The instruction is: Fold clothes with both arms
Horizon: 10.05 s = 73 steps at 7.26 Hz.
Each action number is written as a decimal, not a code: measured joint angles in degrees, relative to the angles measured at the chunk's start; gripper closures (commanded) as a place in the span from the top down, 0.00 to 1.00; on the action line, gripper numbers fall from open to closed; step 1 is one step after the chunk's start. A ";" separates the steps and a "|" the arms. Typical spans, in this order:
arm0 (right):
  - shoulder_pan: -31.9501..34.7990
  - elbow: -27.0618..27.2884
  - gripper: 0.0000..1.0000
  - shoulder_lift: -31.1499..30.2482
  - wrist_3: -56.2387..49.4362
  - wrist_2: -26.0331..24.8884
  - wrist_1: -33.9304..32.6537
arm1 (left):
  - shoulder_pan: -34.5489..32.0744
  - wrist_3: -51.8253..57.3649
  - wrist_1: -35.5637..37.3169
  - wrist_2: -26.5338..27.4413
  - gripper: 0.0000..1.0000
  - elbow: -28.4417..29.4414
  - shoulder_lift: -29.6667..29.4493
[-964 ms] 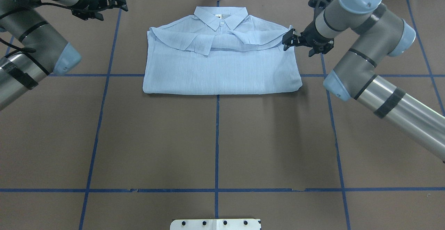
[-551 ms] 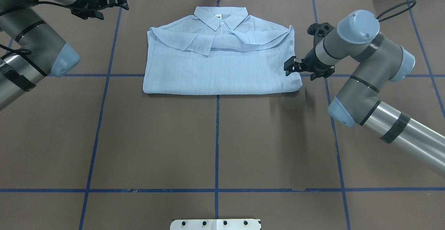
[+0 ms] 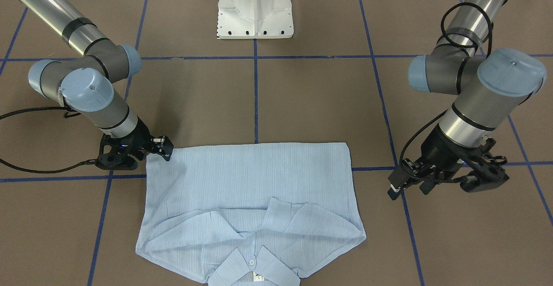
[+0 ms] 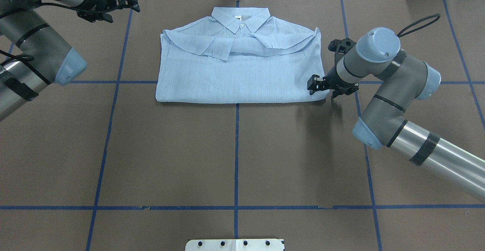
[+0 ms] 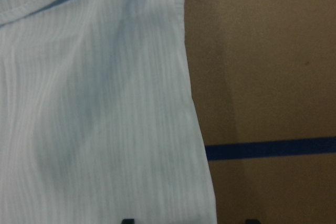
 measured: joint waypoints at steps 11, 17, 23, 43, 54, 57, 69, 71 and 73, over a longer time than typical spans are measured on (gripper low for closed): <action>0.53 7.99 0.00 -6.35 -0.28 2.50 0.22 | 0.35 -0.08 -0.18 0.16 1.00 -3.11 2.54; -21.79 41.98 0.00 -38.96 1.58 2.90 0.52 | 3.43 -4.12 -0.17 0.46 1.00 -17.13 12.47; -31.00 46.42 1.00 -38.37 2.97 1.26 0.71 | 12.43 -7.63 -0.17 0.73 1.00 -20.85 12.22; -4.89 47.25 1.00 -34.49 2.89 1.46 0.90 | 30.09 -27.78 13.22 15.83 0.00 -11.62 -3.94; -2.27 43.59 1.00 -30.82 2.63 0.13 0.88 | 15.26 -8.63 -12.63 23.21 0.99 33.23 -24.37; -2.43 40.76 1.00 -26.66 2.63 -0.79 0.44 | 13.81 -5.00 -13.12 22.24 1.00 32.48 -23.94; -29.49 22.78 1.00 4.44 -5.97 -34.08 -26.81 | 10.61 1.69 9.20 4.60 1.00 -19.69 9.75; -29.88 21.34 1.00 4.54 -6.74 -34.16 -26.86 | 10.74 1.59 8.93 4.50 1.00 -19.64 9.73; -29.93 20.63 1.00 4.04 -7.58 -34.15 -26.95 | 10.99 1.41 8.81 4.53 1.00 -19.63 9.70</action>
